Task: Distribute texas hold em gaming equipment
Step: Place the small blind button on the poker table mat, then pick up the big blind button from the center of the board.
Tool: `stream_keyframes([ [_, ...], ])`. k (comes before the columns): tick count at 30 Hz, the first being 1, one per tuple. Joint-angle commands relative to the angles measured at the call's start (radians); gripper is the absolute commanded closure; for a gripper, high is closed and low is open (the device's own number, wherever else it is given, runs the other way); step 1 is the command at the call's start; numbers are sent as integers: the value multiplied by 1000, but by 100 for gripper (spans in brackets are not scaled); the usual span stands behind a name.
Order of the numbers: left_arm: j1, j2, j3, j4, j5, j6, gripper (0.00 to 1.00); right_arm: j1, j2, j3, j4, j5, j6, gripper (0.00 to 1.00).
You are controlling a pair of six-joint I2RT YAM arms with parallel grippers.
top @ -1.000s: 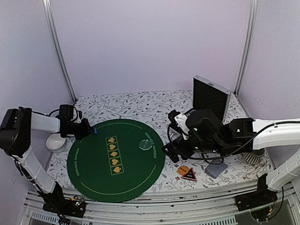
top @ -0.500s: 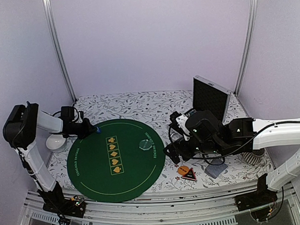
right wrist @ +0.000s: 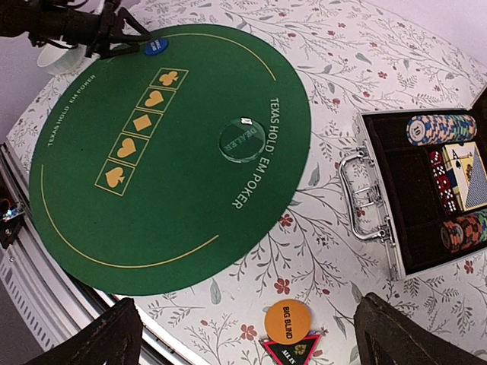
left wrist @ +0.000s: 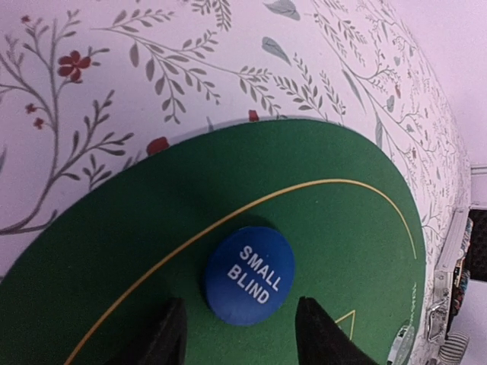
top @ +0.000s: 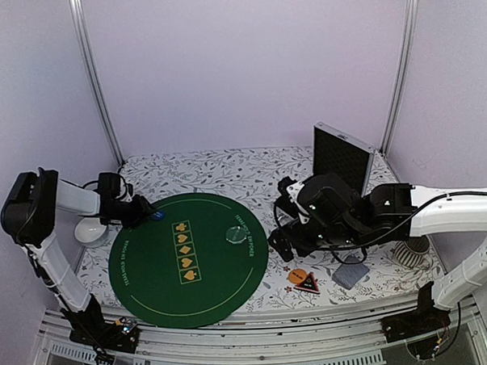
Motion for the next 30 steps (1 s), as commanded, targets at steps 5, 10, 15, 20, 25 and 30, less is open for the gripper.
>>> stream_keyframes([
  [5, -9, -215, -44, -104, -124, 6, 29, -84, 107, 29, -203, -150, 47, 1],
  [10, -69, -382, -43, -158, -185, 21, 22, -135, 236, 63, -258, -243, 0, 1],
  [15, -155, -516, -56, -193, -231, 54, 22, -149, 352, 111, -292, -302, -79, 1],
  [20, -195, -560, -49, -230, -199, 68, 22, -151, 456, 143, -304, -351, -139, 1],
  [25, -214, -565, -27, -255, -190, 85, 23, -151, 533, 188, -331, -351, -172, 10],
  [30, -216, -569, -27, -255, -189, 84, 23, -151, 554, 193, -358, -344, -167, 19],
])
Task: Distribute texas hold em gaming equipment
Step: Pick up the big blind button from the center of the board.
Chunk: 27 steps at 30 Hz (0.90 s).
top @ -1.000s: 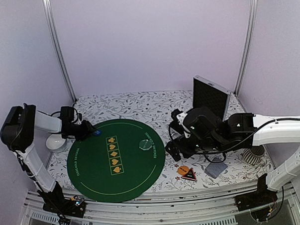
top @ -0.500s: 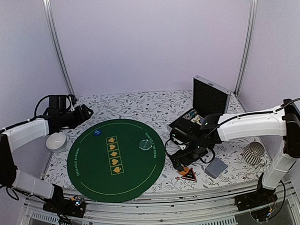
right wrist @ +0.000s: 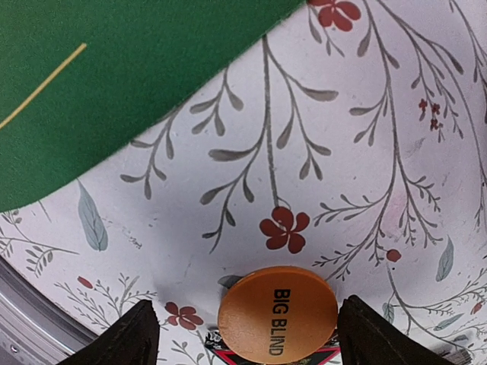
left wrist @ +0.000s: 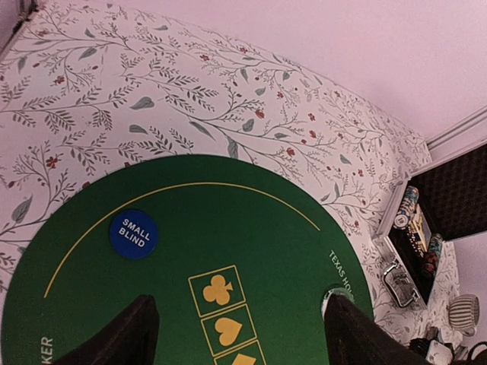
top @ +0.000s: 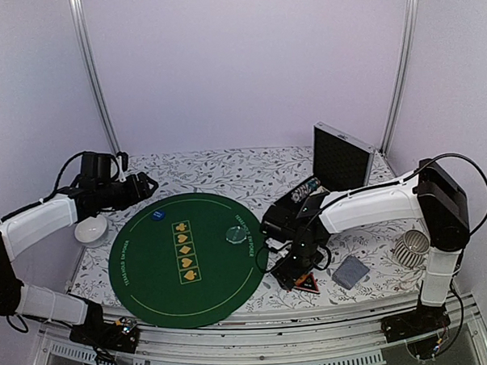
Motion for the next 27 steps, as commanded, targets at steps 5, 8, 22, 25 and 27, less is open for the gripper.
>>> stream_keyframes([
  [5, -11, -14, 12, -20, -2, 17, 23, -7, -14, -4, -36, -4, -15, 21],
  [8, -12, -14, 11, -18, 1, 16, 23, -16, -9, -7, -34, -4, -16, 25],
  [22, -12, -36, 9, -16, -28, 30, 23, -22, 22, -9, -37, 3, -4, 44],
  [25, -12, -47, 8, -21, -34, 33, 23, -21, 38, -4, -58, 28, 4, 43],
  [27, -11, -54, 8, -21, -38, 37, 23, -19, 52, 7, -85, 57, 22, 43],
])
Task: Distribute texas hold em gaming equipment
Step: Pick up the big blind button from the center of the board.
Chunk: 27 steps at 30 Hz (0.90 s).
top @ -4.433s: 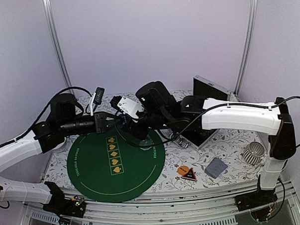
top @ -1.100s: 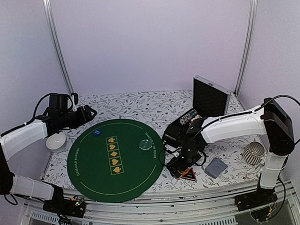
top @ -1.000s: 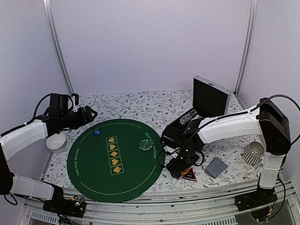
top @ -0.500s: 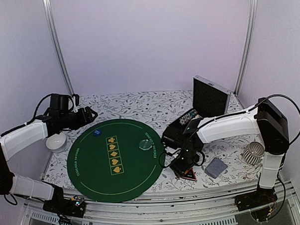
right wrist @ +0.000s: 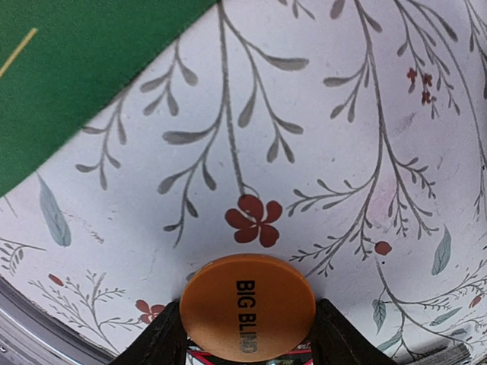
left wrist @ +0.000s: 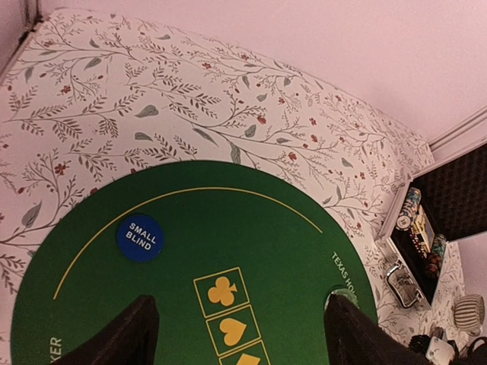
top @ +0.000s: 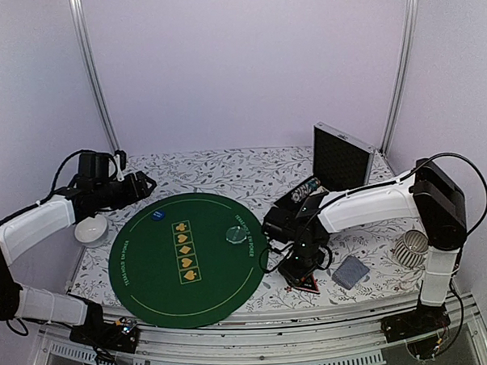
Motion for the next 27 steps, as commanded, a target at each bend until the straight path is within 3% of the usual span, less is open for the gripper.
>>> stream_keyframes([
  [1, -7, -33, 9, -7, -18, 22, 23, 0, 41, 14, -59, 55, 30, 43],
  [5, -8, -35, 14, -7, -22, 25, 23, 9, 40, 19, -56, 44, 25, 44],
  [14, -8, -40, 9, -18, -27, 32, 23, 14, 5, 24, -45, 68, 37, 64],
  [19, -15, -55, 19, -36, -28, 41, 24, 30, -75, 49, -8, 121, 23, 67],
  [24, -80, -92, 48, -98, 12, 49, 27, 64, -153, 78, 59, 192, -8, 71],
  [27, -156, -137, 55, -131, 110, 34, 33, 124, -191, 98, 144, 256, -55, 72],
])
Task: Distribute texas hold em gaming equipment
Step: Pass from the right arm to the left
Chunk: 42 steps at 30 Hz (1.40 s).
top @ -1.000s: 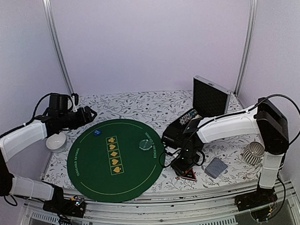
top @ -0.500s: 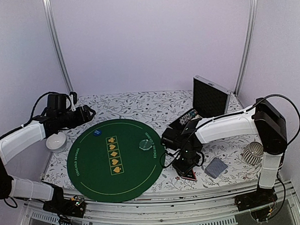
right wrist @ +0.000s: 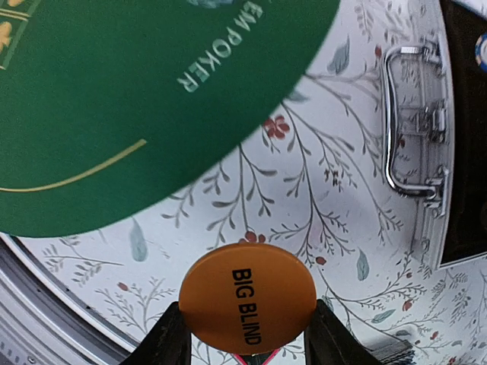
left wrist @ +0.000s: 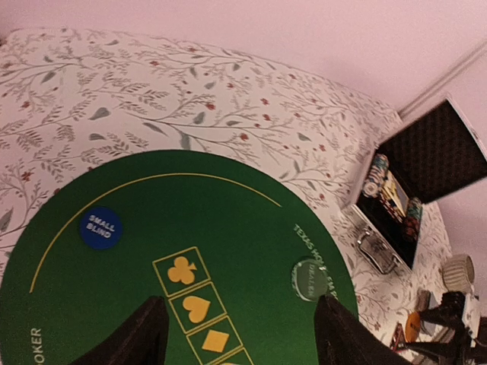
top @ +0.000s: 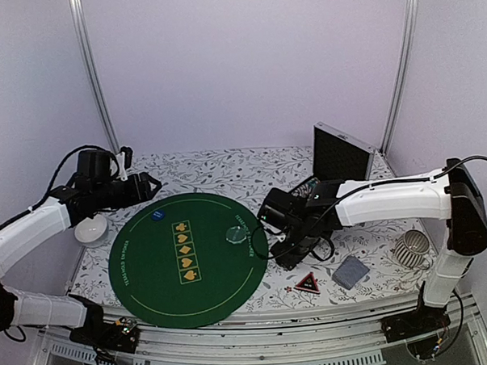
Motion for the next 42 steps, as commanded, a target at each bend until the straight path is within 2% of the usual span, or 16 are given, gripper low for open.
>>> stream_keyframes([
  [1, -119, -81, 30, -46, 148, -11, 35, 88, -80, 49, 158, 125, -75, 72],
  [5, -262, -130, -15, 36, 310, -72, 36, 152, -113, 51, 322, 182, -164, 72],
  [10, -400, -144, -92, 156, 424, -136, 29, 201, -117, 55, 484, 213, -270, 72],
  [13, -432, -137, -122, 165, 424, -145, 28, 215, -113, 63, 535, 228, -322, 72],
  [21, -498, -95, -141, 224, 414, -161, 39, 240, -96, 73, 612, 230, -365, 71],
  [27, -516, -63, -131, 248, 419, -166, 60, 267, -61, 104, 612, 248, -405, 71],
  [30, -518, -67, -136, 248, 412, -167, 81, 269, -59, 107, 615, 248, -408, 71],
  [32, -517, -79, -143, 247, 413, -173, 100, 269, -62, 105, 615, 249, -408, 71],
  [35, -518, -109, -154, 230, 403, -185, 100, 270, -68, 95, 615, 251, -405, 71],
  [36, -518, -128, -157, 210, 387, -191, 100, 270, -72, 90, 612, 254, -405, 68],
  [37, -518, -144, -162, 182, 364, -198, 100, 270, -77, 84, 612, 262, -401, 61],
  [40, -515, -193, -196, 51, 250, -254, 100, 269, -109, 44, 610, 309, -363, 18],
  [41, -512, -211, -217, 12, 219, -287, 100, 269, -125, 25, 611, 323, -350, 7],
  [42, -504, -230, -245, -19, 203, -323, 100, 268, -142, 6, 612, 331, -335, 0],
])
